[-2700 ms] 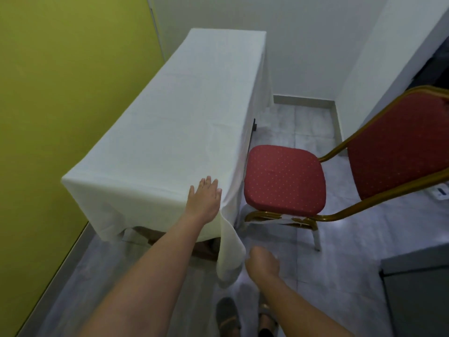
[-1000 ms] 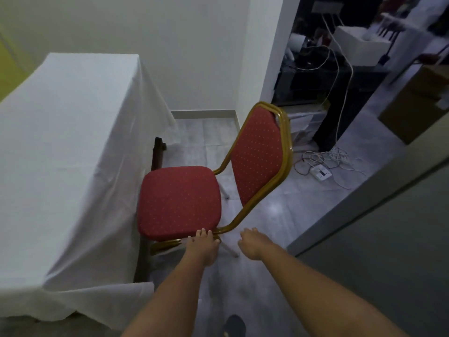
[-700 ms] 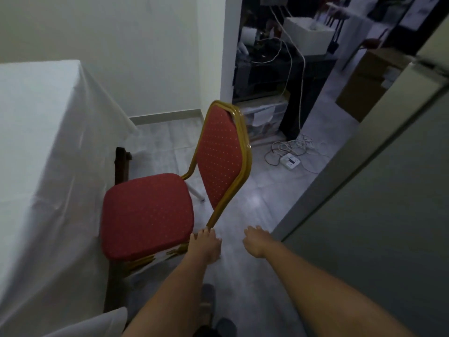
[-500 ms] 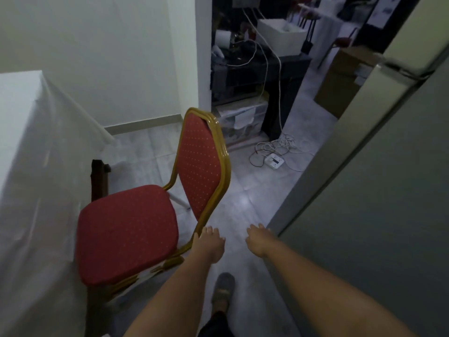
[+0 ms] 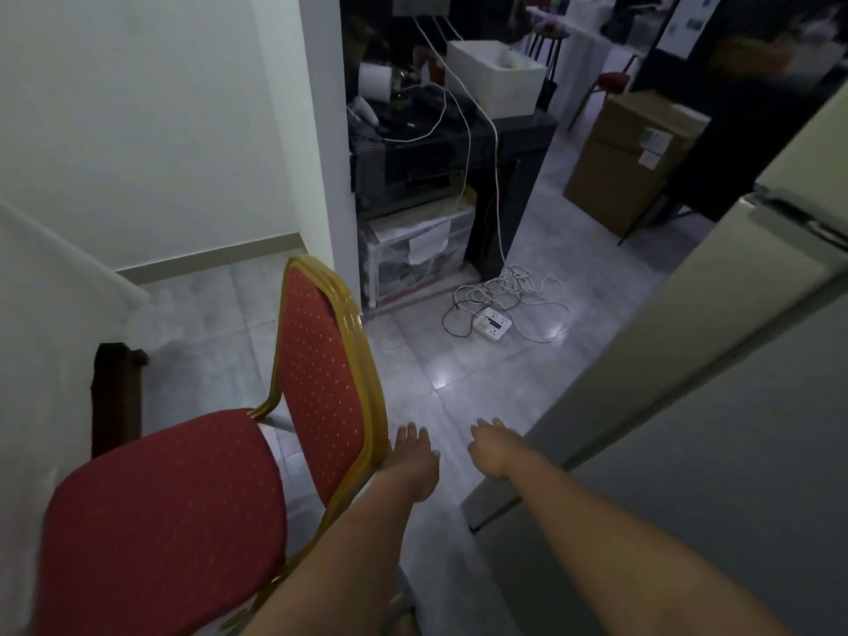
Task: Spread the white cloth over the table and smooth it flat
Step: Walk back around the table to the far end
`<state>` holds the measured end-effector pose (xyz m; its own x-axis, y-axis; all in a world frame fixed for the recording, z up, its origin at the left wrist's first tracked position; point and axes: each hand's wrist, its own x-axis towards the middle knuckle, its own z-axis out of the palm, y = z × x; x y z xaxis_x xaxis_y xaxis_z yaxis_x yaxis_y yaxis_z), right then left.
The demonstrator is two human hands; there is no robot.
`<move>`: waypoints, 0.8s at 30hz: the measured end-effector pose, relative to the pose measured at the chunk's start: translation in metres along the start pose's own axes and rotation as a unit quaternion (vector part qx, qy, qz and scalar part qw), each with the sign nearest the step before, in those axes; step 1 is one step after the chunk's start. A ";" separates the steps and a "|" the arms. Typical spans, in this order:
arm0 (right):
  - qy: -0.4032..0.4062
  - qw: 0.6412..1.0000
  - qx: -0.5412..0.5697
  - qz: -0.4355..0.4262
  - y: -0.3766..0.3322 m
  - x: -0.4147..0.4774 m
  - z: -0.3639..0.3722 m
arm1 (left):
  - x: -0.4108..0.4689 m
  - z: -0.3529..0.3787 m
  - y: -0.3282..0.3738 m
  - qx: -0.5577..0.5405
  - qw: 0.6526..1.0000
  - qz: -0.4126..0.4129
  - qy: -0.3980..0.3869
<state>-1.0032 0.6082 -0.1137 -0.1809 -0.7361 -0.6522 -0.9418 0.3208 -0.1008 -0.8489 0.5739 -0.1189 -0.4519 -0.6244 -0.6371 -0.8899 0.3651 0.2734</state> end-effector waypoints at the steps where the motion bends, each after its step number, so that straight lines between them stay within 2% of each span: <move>1: 0.006 1.000 0.005 0.000 0.003 0.007 -0.008 | 0.009 -0.007 0.004 0.002 1.000 0.004 0.015; 13: 0.010 0.999 -0.045 -0.021 -0.002 0.070 -0.088 | 0.065 -0.130 0.018 0.157 0.982 -0.033 0.104; 17: 0.023 0.995 -0.079 -0.049 -0.020 0.103 -0.128 | 0.080 -0.170 0.006 0.139 0.981 -0.064 0.121; 24: 0.031 0.992 -0.095 -0.073 -0.055 0.167 -0.210 | 0.099 -0.233 -0.016 0.047 0.980 -0.125 0.147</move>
<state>-1.0412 0.3429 -0.0597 -0.0506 -0.8040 -0.5925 -0.9945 0.0948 -0.0437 -0.8934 0.3453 -0.0187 -0.2308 -0.8698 -0.4361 -0.9718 0.2285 0.0584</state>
